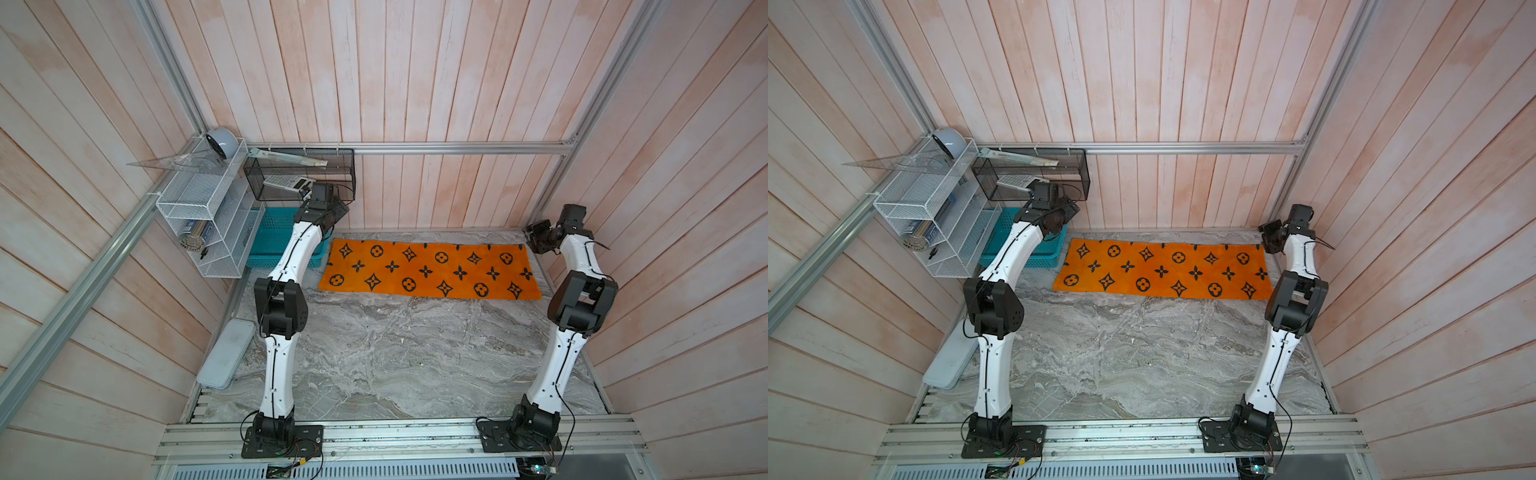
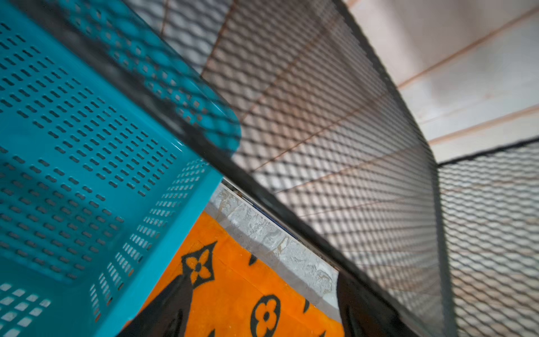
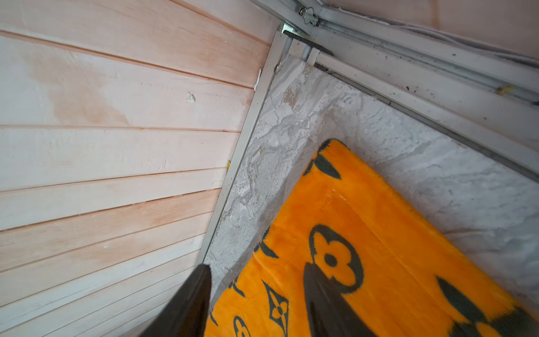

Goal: Roll up the pillowcase
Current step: Fold the pillowcase at the center of the board, then adjust the pillowcase at the center of the board.

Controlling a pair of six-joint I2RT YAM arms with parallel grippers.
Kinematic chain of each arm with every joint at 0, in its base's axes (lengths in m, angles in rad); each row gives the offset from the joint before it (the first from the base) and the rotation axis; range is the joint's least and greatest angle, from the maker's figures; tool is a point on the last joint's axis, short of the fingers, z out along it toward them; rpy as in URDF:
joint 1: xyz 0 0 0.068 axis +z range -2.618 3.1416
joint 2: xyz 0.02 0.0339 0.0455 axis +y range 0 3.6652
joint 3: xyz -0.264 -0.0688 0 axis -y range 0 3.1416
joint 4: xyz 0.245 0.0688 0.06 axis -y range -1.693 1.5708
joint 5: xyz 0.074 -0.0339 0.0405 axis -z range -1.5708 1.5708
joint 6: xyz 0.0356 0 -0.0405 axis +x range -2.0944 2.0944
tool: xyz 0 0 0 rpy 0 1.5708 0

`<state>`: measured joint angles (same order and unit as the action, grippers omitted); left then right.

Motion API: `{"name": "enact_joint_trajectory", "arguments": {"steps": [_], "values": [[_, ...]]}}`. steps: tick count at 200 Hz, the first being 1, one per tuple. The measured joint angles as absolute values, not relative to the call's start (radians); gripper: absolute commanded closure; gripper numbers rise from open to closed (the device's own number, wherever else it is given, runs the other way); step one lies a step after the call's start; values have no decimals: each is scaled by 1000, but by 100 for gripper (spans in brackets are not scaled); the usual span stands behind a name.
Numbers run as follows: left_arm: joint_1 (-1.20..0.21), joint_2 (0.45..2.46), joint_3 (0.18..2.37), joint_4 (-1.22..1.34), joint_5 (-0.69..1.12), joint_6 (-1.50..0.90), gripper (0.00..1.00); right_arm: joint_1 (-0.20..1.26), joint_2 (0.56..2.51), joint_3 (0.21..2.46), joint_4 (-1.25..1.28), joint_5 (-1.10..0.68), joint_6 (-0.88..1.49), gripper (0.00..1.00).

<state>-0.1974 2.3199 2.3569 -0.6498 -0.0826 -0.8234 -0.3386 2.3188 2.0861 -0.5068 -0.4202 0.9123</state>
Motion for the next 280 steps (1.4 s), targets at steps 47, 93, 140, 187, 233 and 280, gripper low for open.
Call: {"name": "enact_joint_trajectory", "arguments": {"steps": [47, 93, 140, 187, 233, 280], "values": [[-390, 2088, 1983, -432, -96, -779, 60, -275, 2096, 1742, -490, -394, 847, 100], [-522, 1986, 1679, -280, -132, -801, 100, -229, 2064, 1631, -513, -378, 775, 100], [-528, 2218, 1757, -229, -141, -892, 100, -238, 2165, 1745, -602, -340, 720, 100], [-527, 2289, 1618, -158, -139, -1094, 100, -221, 2196, 1657, -664, -311, 704, 100], [-506, 2196, 1459, -85, -91, -1199, 100, -220, 2083, 1474, -682, -325, 658, 100], [-451, 2144, 1415, -145, -39, -1152, 100, -176, 1886, 1170, -684, -419, 595, 100]]}}
